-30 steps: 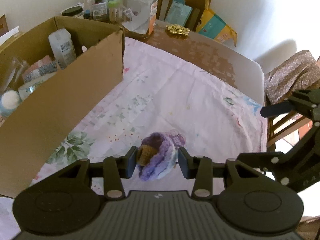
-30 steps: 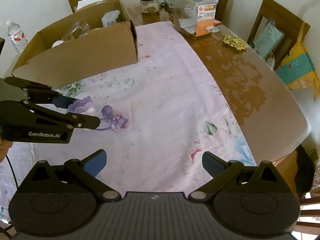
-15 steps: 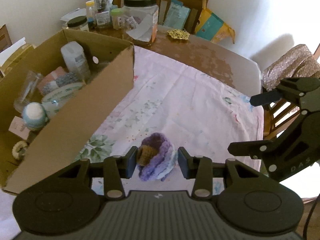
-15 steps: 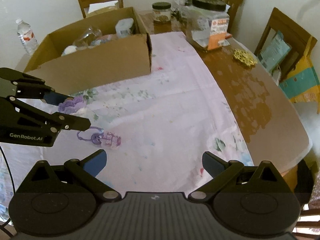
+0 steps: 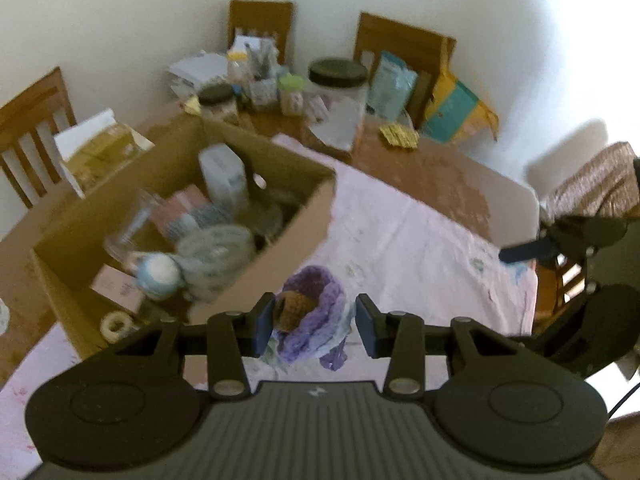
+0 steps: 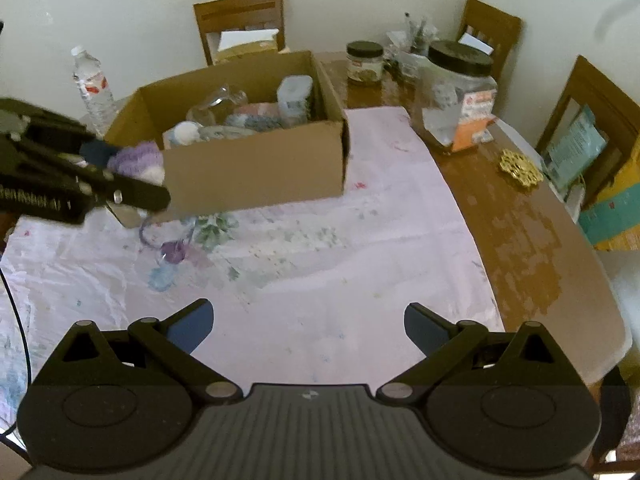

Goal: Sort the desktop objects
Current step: 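Carry the purple scrunchie into the cardboard box and open the left gripper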

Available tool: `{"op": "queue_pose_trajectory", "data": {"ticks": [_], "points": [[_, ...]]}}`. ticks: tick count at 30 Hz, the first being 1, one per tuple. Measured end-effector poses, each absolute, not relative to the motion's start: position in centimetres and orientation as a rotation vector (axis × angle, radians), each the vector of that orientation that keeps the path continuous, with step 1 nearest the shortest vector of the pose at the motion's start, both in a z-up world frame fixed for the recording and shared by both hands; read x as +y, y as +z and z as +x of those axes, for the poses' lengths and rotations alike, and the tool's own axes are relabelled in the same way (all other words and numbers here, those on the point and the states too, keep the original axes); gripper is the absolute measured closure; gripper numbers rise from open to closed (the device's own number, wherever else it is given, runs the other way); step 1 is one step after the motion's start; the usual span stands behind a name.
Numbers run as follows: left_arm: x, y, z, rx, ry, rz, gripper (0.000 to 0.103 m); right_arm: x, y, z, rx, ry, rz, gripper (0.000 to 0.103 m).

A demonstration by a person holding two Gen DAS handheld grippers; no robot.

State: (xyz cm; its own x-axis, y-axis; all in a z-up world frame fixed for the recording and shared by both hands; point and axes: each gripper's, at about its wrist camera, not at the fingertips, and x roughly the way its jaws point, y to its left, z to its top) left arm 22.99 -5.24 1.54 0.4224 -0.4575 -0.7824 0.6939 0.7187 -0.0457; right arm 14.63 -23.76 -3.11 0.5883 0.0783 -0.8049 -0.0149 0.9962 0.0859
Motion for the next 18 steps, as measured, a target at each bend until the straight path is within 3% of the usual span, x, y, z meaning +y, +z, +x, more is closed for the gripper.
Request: {"op": "queue_pose_trajectory", "data": {"ticks": [18], "points": [[-2.2, 6.5, 30.0, 0.784, -0.546, 0.304, 0.061, -22.0, -1.6, 16.0, 0.899, 0.129, 0.058, 0.0]]}}
